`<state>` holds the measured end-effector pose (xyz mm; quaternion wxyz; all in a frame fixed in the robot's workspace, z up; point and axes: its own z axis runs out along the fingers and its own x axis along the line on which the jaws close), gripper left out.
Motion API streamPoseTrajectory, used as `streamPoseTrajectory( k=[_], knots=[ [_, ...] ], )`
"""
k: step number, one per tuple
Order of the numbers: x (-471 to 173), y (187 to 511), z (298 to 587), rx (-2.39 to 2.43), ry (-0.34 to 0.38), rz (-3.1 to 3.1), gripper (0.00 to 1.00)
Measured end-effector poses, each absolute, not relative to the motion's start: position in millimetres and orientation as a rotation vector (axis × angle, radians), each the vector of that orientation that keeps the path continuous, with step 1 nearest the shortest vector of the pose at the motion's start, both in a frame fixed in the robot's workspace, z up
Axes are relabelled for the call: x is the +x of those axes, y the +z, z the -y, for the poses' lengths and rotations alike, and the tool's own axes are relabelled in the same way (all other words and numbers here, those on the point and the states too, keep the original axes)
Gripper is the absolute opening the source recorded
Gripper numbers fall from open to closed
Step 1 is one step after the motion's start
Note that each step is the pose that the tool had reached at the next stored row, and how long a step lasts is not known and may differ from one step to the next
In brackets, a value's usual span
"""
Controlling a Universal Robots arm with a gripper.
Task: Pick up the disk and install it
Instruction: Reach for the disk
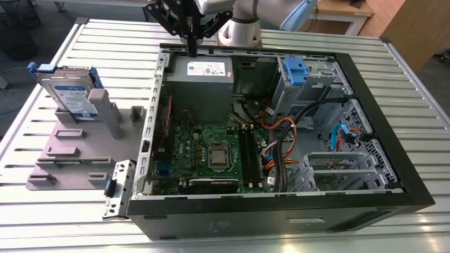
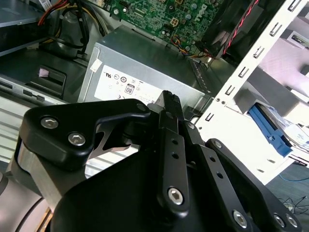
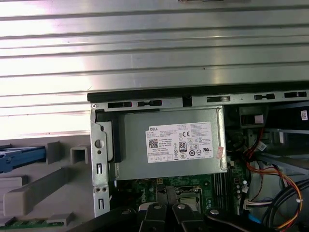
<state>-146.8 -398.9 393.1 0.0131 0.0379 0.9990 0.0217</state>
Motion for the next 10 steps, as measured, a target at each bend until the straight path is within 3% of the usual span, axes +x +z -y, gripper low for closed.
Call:
streamPoseTrajectory(
  k=[10],
  knots=[
    [-153.9, 392.8, 398.9, 0.118, 0.068, -3.112, 0.11]
  ],
)
